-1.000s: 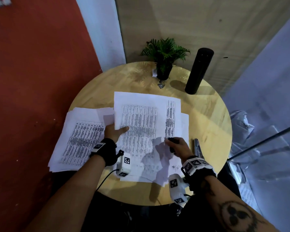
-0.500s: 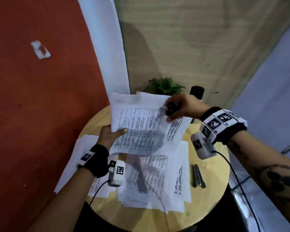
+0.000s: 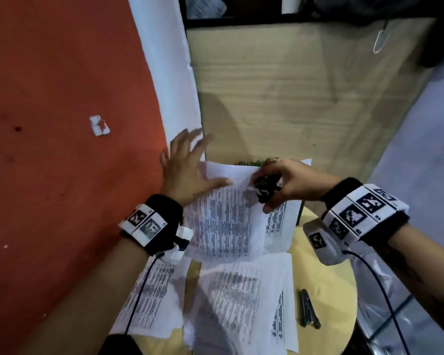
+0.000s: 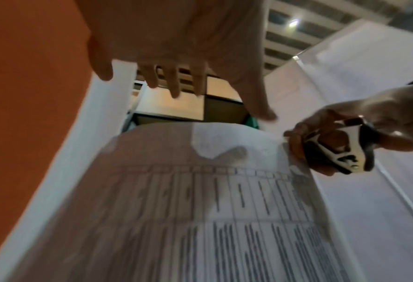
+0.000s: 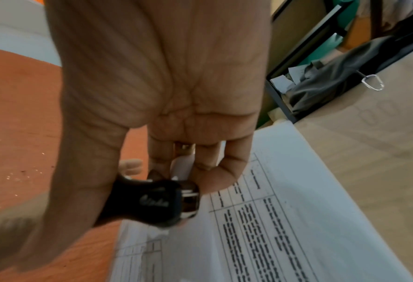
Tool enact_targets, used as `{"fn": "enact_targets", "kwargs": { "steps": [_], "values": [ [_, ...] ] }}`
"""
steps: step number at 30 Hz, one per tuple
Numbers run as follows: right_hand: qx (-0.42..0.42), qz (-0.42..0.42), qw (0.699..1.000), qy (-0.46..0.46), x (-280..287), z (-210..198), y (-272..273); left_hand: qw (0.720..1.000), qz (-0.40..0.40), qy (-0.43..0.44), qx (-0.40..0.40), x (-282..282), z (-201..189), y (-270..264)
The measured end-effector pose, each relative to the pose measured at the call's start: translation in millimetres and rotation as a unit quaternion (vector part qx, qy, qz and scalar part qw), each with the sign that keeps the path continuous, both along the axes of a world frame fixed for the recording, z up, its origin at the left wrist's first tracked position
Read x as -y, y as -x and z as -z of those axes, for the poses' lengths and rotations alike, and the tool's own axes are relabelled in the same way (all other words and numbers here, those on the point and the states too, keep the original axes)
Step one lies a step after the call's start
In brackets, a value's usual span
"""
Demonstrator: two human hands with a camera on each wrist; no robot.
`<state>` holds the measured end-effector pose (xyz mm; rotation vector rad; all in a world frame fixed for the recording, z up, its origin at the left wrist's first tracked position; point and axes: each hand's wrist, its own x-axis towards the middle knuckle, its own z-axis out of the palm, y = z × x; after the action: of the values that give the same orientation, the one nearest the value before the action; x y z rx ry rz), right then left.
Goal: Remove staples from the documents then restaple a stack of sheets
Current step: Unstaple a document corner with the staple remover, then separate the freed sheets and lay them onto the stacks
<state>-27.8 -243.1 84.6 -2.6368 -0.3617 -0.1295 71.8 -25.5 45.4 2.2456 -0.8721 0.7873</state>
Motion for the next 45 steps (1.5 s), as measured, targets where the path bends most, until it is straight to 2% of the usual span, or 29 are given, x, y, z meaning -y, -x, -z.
{"fn": "enact_targets", "kwargs": {
  "steps": [2,3,6,9,12,15,17,19,22,26,28,38,45],
  "values": [
    [0.007,-0.007,1.0,0.002,-2.3,-8.8,7.4,0.994,0.057,-0.068,-0.064,8.1,-15.0,9.3],
    [0.013,-0.006,1.0,-0.01,-2.6,-12.7,10.9,0.99,0.08,-0.061,-0.102,10.0,-20.0,10.8],
    [0.026,-0.006,0.998,-0.05,-0.1,-19.1,21.5,0.969,0.16,0.038,-0.186,10.1,-27.8,10.4],
    [0.03,-0.024,0.996,-0.085,-0.6,-21.0,29.9,0.939,0.226,0.06,-0.251,12.6,-34.9,14.5],
    [0.085,-0.007,0.988,-0.128,-0.8,-17.7,32.3,0.938,0.231,0.064,-0.25,13.4,-40.2,21.6],
    [0.196,0.044,0.949,-0.243,-0.4,-13.7,36.0,0.935,0.228,0.063,-0.264,11.6,-43.7,24.1],
    [0.218,0.066,0.936,-0.268,-4.1,-11.5,40.3,0.936,0.223,0.055,-0.267,9.5,-44.8,25.6],
    [0.252,0.065,0.941,-0.215,-12.1,-7.6,43.2,0.94,0.215,0.045,-0.261,8.5,-45.5,26.5],
    [0.333,0.06,0.939,-0.065,-24.1,-0.7,42.3,0.937,0.216,0.035,-0.271,8.2,-46.1,27.5],
    [0.393,0.07,0.913,0.077,-40.2,-1.7,41.7,0.944,0.226,0.018,-0.238,10.8,-49.2,32.4],
    [0.408,0.078,0.903,0.115,-46.9,-2.8,42.6,0.949,0.226,0.008,-0.221,12.4,-52.6,35.7],
    [0.387,0.034,0.916,0.097,-49.8,-7.9,44.2,0.927,0.265,0.043,-0.262,14.0,-53.5,44.1],
    [0.398,0.021,0.913,0.081,-46.5,-8.2,44.0,0.916,0.274,0.057,-0.286,15.1,-56.2,47.5]
  ]
}}
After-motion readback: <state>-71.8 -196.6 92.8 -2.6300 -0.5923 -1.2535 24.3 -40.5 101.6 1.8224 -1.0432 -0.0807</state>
